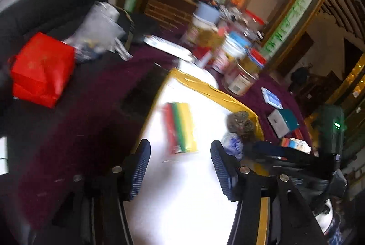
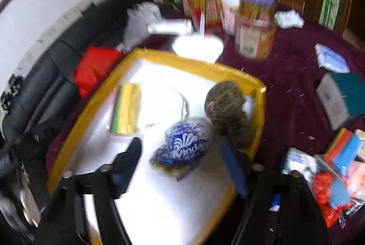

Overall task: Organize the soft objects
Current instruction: 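Open both grippers to drop the straw bag and tissue pack in the tray, then grasp the red bag wrapped with blue cloth with the left gripper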

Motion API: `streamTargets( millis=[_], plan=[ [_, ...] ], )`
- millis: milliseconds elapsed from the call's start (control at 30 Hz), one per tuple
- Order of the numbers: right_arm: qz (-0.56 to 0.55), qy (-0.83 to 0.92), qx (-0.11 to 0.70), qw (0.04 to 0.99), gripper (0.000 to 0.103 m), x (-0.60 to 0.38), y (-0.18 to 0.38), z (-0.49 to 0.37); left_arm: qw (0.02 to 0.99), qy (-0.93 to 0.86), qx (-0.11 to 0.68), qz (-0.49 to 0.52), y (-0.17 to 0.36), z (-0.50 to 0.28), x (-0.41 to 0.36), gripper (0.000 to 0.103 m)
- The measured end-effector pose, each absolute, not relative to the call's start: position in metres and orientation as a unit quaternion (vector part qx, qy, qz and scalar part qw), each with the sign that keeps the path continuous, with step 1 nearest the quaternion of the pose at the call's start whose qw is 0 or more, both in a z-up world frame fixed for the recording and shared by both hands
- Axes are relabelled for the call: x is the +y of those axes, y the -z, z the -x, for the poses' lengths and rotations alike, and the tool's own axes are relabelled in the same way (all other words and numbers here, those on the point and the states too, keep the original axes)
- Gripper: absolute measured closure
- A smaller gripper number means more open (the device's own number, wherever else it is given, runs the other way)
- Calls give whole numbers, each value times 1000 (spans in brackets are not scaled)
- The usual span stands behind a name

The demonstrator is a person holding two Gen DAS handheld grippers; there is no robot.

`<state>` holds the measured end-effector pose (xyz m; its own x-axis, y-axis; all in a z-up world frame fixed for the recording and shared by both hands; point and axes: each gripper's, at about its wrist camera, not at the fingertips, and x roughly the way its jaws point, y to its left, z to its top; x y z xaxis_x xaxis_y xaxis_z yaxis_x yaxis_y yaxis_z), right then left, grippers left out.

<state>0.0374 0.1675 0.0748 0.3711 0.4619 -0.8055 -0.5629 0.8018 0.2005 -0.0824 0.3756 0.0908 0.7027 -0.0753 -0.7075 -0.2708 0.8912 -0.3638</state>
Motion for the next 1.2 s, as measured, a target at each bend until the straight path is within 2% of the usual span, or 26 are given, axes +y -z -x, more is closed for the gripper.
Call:
streamTargets(
  millis=[167,333,567,800,1000,1200],
  plan=[
    [46,-340,457,821,23,137,-80,-6,902,-120,348,225,-128,138,400,36],
    [18,-355,436,827,23,91,-87,30,908,-94,326,244,-142,163,361,29],
    [-48,-252,414,873,24,-41,-97,41,909,33,368,193,-133,131,239,28],
    [-126,-107,398,902,23,-190,-75,38,879,129,438,138,-96,90,119,28],
    [-174,-63,375,908,23,-236,-51,7,878,131,454,72,-87,76,61,28],
    [-195,-75,375,903,21,-251,-47,9,882,95,461,39,-77,43,44,28]
  ],
)
